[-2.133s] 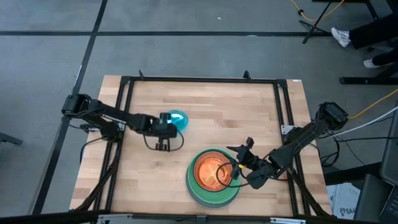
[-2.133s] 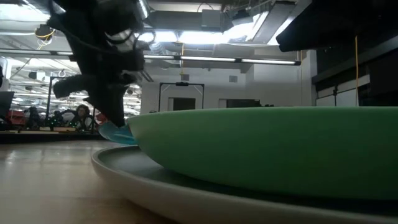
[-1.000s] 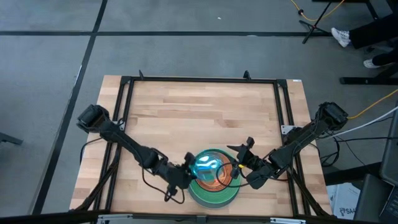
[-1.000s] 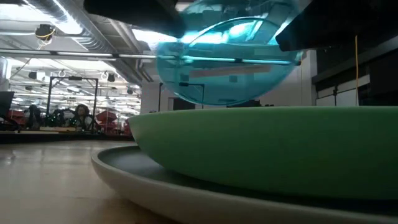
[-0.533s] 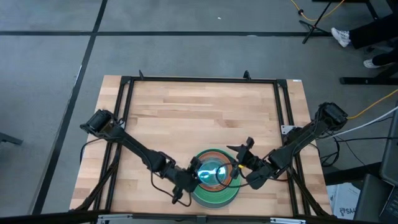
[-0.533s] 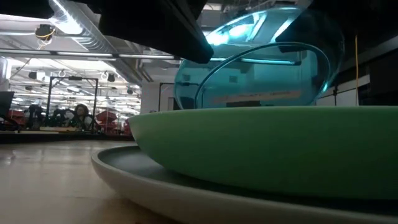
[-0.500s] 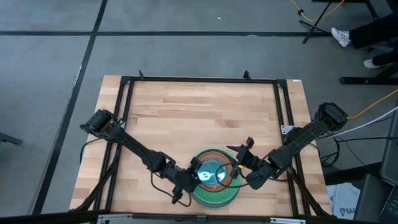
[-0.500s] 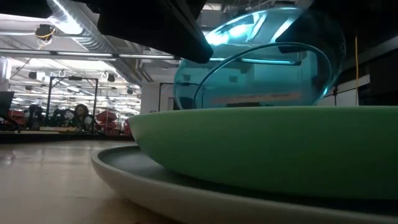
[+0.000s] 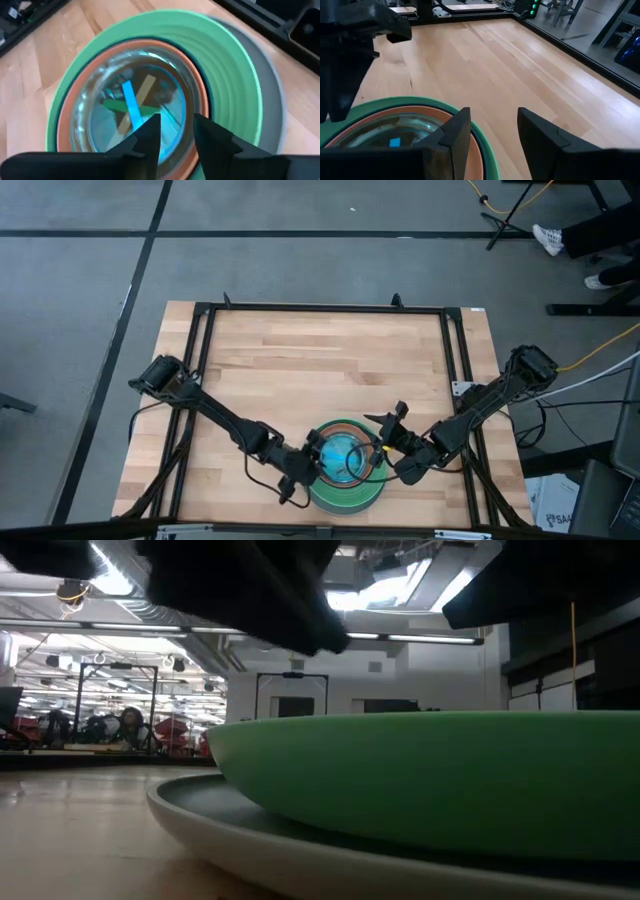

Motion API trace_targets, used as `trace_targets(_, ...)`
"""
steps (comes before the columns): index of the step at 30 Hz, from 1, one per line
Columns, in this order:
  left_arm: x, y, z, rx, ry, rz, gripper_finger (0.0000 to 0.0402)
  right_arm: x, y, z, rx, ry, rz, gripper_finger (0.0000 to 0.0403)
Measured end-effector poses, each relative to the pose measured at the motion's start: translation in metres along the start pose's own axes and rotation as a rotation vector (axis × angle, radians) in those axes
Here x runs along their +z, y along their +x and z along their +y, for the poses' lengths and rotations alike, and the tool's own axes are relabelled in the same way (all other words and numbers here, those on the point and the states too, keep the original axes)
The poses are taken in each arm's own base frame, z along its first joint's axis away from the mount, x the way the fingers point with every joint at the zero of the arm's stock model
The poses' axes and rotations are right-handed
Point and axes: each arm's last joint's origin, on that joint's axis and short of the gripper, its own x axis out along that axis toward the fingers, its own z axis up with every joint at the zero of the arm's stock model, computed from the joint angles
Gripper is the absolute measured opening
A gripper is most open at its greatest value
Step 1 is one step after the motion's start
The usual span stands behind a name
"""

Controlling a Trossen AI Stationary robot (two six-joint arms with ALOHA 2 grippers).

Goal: Stack plastic plates
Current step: Return to Home Position

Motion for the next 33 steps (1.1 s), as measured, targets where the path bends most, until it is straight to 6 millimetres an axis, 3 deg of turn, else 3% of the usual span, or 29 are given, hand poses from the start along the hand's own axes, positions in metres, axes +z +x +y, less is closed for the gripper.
trace_targets(4,0.002,-0.015,-0.001,0.017,0.014,0.032,0.0112,0.0,0.0,0.0,0.002,0.0,0.003,0.0154)
trace_targets(9,0.008,-0.048,0.006,0.03,-0.055,0.048,0.0107,-0.001,0.0,0.0,0.006,-0.005,0.009,0.0154)
trace_targets(14,-0.003,-0.08,0.012,0.032,-0.128,-0.02,0.0104,-0.001,0.0,0.0,0.006,-0.019,0.011,0.0154)
trace_targets(24,-0.067,-0.117,0.009,0.088,-0.285,-0.31,0.0103,0.001,0.01,-0.004,0.021,-0.133,0.052,0.0154)
trace_targets(33,-0.118,-0.143,0.029,0.275,-0.405,-0.374,0.0103,0.016,0.062,-0.038,0.075,-0.253,0.224,0.0154)
